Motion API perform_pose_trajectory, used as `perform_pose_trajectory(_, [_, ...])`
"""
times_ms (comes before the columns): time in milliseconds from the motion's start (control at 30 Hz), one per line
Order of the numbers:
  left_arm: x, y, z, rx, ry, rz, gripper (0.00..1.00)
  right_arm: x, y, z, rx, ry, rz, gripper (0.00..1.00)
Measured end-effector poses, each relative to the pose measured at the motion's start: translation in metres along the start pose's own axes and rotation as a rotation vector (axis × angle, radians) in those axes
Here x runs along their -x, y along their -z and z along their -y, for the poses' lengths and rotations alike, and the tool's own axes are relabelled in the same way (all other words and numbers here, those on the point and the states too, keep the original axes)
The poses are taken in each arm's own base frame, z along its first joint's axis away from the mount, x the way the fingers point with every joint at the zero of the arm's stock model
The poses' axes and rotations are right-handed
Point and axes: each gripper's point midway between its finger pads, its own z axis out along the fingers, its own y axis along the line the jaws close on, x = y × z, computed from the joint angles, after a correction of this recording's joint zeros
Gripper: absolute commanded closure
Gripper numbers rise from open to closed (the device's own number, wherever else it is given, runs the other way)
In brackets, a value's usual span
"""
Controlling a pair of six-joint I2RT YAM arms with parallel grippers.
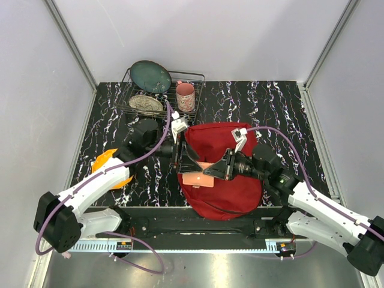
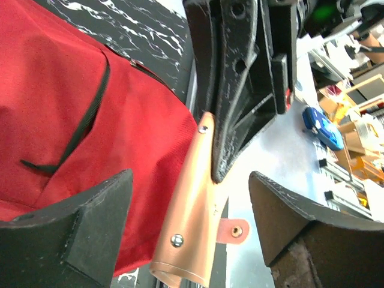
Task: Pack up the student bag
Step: Pick up the personal item from the center of the board.
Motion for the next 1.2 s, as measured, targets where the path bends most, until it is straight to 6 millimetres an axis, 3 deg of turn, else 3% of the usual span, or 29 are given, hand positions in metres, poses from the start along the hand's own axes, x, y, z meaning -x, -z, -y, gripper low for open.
perform_pose_trajectory(267, [-0.017, 0.006, 0.007, -0.031, -0.018, -0.091, 0.57, 0.005, -0.002, -0.002, -0.007, 0.044, -0.001, 1.00])
perform_pose_trajectory(300, [-0.019, 0.007, 0.006, -0.027, -0.015, -0.100, 0.72, 0.005, -0.002, -0.002, -0.008, 0.048, -0.003, 1.00])
perform_pose_trajectory(400, [-0.024, 0.008, 0.004, -0.017, -0.015, -0.113, 1.00, 0.005, -0.002, 0.001, -0.027, 0.053, -0.013, 1.00])
perform_pose_trajectory(433, [-0.024, 0.008, 0.003, -0.013, -0.014, -0.113, 1.00, 0.005, -0.002, 0.002, -0.033, 0.055, -0.014, 0.98])
perform_pose_trajectory(533, [-0.025, 0.008, 0.000, 0.004, -0.004, -0.115, 1.00, 0.004, -0.002, 0.006, -0.048, 0.056, -0.013, 0.76])
perform_pose_trajectory(633, [-0.023, 0.006, -0.002, 0.024, 0.003, -0.107, 1.00, 0.007, -0.003, 0.008, -0.062, 0.053, 0.000, 0.46])
perform_pose_trajectory(700, [-0.019, 0.006, -0.007, 0.053, 0.006, -0.089, 1.00, 0.009, -0.003, 0.012, -0.085, 0.054, 0.017, 0.31])
perform_pose_trajectory(867, [-0.008, 0.006, -0.019, 0.137, 0.026, -0.041, 1.00, 0.020, 0.006, 0.014, -0.125, 0.058, 0.086, 0.23])
perform_pose_trajectory(1033, [0.010, 0.014, -0.029, 0.203, 0.078, 0.043, 1.00, 0.029, 0.026, -0.006, -0.070, 0.104, 0.148, 0.18])
perform_pose_trajectory(1200, [0.023, 0.022, -0.045, 0.238, 0.195, 0.089, 1.00, 0.016, 0.035, -0.015, -0.011, 0.160, 0.104, 0.14])
